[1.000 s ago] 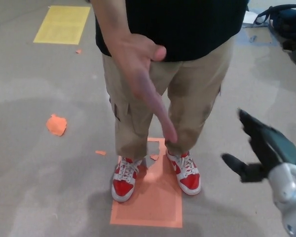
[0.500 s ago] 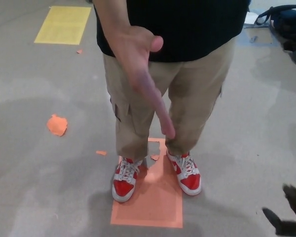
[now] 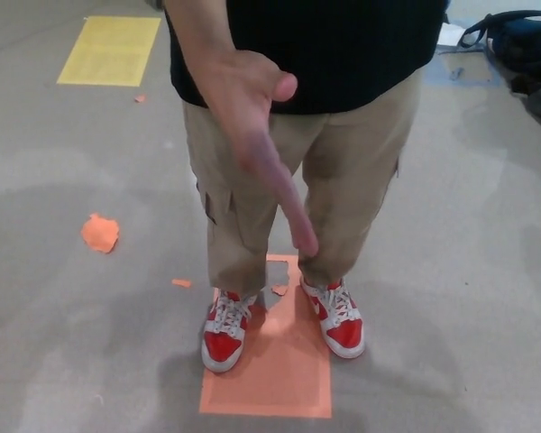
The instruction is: The robot extends its right arm to grab a person's hand and shakes it
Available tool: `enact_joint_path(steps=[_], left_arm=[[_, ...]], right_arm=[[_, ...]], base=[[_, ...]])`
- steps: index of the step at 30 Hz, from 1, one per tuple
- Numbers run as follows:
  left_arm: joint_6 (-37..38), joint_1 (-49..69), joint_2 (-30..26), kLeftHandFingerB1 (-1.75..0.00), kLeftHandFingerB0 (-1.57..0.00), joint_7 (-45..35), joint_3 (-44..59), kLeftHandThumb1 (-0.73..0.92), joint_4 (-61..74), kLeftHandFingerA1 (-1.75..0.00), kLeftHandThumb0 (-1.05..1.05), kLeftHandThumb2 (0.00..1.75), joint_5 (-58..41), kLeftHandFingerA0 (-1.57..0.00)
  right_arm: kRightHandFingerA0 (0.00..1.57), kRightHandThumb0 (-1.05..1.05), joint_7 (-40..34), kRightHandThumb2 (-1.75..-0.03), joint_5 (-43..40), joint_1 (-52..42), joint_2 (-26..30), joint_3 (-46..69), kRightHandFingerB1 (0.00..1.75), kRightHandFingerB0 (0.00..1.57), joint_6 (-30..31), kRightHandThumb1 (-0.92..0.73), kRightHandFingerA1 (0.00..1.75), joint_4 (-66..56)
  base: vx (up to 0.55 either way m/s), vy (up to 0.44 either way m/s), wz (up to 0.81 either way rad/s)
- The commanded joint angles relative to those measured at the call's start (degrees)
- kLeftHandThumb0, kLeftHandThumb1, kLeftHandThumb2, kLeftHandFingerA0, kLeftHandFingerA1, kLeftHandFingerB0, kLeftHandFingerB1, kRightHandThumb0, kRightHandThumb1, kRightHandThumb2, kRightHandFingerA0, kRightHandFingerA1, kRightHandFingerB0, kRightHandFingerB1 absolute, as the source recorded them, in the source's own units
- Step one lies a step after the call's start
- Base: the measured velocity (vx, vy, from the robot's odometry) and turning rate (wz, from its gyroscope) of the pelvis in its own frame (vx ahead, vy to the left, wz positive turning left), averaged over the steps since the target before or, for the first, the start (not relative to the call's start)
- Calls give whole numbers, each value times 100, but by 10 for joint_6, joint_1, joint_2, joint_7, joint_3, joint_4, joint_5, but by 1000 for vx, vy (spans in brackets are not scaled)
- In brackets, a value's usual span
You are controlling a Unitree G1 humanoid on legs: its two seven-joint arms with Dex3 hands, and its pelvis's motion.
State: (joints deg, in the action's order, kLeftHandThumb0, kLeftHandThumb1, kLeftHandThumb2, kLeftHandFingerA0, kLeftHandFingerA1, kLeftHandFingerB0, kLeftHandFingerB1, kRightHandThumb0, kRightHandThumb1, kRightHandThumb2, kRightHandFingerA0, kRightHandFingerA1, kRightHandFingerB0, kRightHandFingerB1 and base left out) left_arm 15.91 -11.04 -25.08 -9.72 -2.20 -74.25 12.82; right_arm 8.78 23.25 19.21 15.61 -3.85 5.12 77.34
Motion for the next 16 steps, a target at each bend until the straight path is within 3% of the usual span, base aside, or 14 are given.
enact_joint_path(steps=[1, 2, 3, 5, 6, 7, 8, 11, 12, 16], left_arm=[[0, -6, -11, -30, -25, 6, -7, 89, -1, -33, -61, 67, 8, -33], [1, -6, -9, -30, -25, 4, -1, 89, -2, -33, -61, 67, 0, -33], [-1, -6, -7, -31, -26, 9, 0, 88, -2, -33, -60, 67, -1, -35], [2, -5, -8, -31, -27, 15, -4, 90, -2, -34, -61, 67, 4, -36], [-2, -6, -8, -31, -27, 15, -6, 91, -3, -33, -61, 68, 6, -36], [-3, -7, -8, -31, -27, 14, -7, 91, -3, -33, -61, 68, 7, -36], [-2, -6, -8, -31, -26, 11, -3, 89, -3, -34, -61, 67, 2, -35], [-3, -8, -7, -30, -25, 7, 1, 90, -3, -33, -63, 67, -2, -34], [-3, -8, -7, -31, -25, 7, 0, 91, -3, -34, -62, 67, -1, -34], [-7, -9, -7, -31, -26, 5, -1, 91, -3, -33, -61, 67, 0, -34]], right_arm=[[4, -72, 15, -68, -19, 14, 12, 4, 23, 8, -21, -89, 21, -1], [4, -72, 14, -68, -13, 11, 15, -3, 23, 8, -24, -89, 21, 0], [0, -73, 10, -107, -3, 7, 17, -14, 25, 8, -25, -73, 24, 2], [0, -71, 13, -106, -1, 2, 21, -22, 26, 3, -25, -71, 27, 4], [3, -75, 16, -68, -4, 3, 21, -24, 22, 4, -15, -89, 22, 6], [3, -75, 17, -68, -6, 4, 21, -25, 22, 4, -10, -89, 22, 7], [0, -78, 24, -107, -19, 3, 22, -15, 21, 2, -6, -73, 21, 8], [0, -73, 21, -107, -6, 9, 25, -30, 26, 4, -13, -70, 27, 8], [3, -79, 21, -81, -6, 9, 25, -33, 21, 6, -14, -74, 21, 8], [3, -79, 24, -84, -15, 10, 24, -29, 21, 5, -11, -72, 19, 7]], base=[[0, 0, 0], [0, 0, 0], [0, 0, 0], [0, 0, 0], [40, 4, 7], [0, 0, 0], [0, 0, 0], [0, 0, 0], [0, 0, 0], [0, 0, 0]])
